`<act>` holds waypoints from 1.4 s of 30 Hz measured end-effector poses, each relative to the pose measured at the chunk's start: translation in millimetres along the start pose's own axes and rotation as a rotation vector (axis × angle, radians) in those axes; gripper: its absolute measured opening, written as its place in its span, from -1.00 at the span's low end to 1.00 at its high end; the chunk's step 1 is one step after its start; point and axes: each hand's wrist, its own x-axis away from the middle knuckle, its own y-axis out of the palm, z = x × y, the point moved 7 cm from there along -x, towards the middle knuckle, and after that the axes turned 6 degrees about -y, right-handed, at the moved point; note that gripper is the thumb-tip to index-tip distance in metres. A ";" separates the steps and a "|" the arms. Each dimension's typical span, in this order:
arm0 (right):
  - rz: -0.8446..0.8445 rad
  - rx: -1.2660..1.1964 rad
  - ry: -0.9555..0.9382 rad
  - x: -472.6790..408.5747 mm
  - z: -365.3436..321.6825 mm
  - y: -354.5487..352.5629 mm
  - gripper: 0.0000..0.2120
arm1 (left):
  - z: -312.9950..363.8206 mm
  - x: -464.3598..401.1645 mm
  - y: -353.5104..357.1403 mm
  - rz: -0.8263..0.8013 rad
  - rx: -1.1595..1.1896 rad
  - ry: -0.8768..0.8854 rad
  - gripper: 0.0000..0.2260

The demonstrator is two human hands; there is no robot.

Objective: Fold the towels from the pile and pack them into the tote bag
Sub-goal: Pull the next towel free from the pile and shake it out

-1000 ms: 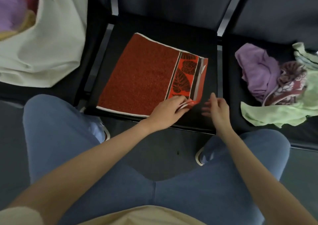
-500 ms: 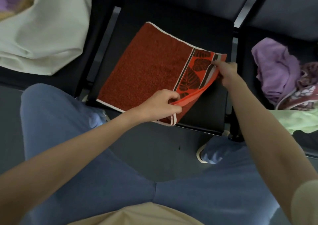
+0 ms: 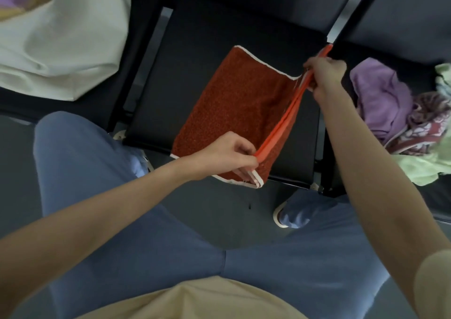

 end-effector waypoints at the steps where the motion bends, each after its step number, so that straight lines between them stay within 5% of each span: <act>1: 0.002 0.026 -0.043 4.3 -8.6 12.1 -0.74 | -4.3 4.6 -8.3 0.019 0.029 -0.015 -0.91; 6: 0.017 0.140 -0.241 19.9 -33.0 79.0 -0.90 | -26.8 27.6 -57.3 0.142 0.115 -0.056 -0.90; 9: -0.014 0.204 -0.278 27.6 -27.9 123.1 -0.94 | -49.6 33.3 -84.2 0.213 0.178 -0.112 -0.71; 14: 0.003 0.288 -0.179 37.8 4.2 174.2 -0.76 | -93.5 26.6 -110.3 0.341 0.181 -0.280 -0.80; 22: -0.013 0.430 -0.200 45.7 28.2 198.0 -0.61 | -107.8 25.7 -131.2 0.537 -0.345 -0.297 -0.84; 30: -0.094 0.237 -0.340 129.2 65.8 103.2 -0.75 | -103.8 29.2 -136.3 0.754 -0.603 -0.239 -0.76; 34: 0.000 0.353 -0.118 173.2 119.9 34.8 -0.69 | -105.3 23.6 -134.2 0.787 -0.594 -0.196 -0.64; 38: -0.145 0.441 0.110 200.4 152.3 24.9 -0.58 | -106.8 19.9 -130.4 0.775 -0.642 -0.194 -0.68; 42: -0.240 0.426 0.137 207.9 156.8 32.6 -0.71 | -108.3 20.3 -130.9 0.735 -0.481 -0.192 -0.79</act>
